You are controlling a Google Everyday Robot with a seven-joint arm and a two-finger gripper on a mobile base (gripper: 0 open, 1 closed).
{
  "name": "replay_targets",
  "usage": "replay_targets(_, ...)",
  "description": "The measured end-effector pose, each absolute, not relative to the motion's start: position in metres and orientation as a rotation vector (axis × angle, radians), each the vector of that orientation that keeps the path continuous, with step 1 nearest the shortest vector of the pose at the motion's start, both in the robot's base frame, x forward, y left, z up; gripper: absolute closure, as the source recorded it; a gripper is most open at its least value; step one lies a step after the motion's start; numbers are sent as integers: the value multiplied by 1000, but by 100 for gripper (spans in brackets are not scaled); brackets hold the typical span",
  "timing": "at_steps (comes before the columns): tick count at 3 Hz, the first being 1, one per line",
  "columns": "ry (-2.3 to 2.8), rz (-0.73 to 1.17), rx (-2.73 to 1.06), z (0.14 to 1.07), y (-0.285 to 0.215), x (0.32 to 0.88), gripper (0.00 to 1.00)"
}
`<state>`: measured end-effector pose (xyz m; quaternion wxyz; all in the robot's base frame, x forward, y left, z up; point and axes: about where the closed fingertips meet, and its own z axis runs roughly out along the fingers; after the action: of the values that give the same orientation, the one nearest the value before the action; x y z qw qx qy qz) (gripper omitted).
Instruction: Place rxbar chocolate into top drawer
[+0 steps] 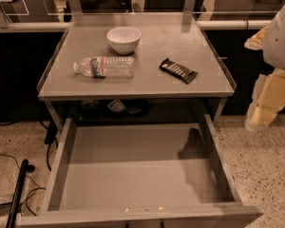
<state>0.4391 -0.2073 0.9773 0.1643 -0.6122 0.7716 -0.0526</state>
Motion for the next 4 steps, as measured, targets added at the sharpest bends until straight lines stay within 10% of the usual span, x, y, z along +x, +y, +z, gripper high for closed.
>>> replay_targets(4,2135,-44,-1642,975,-177,472,0)
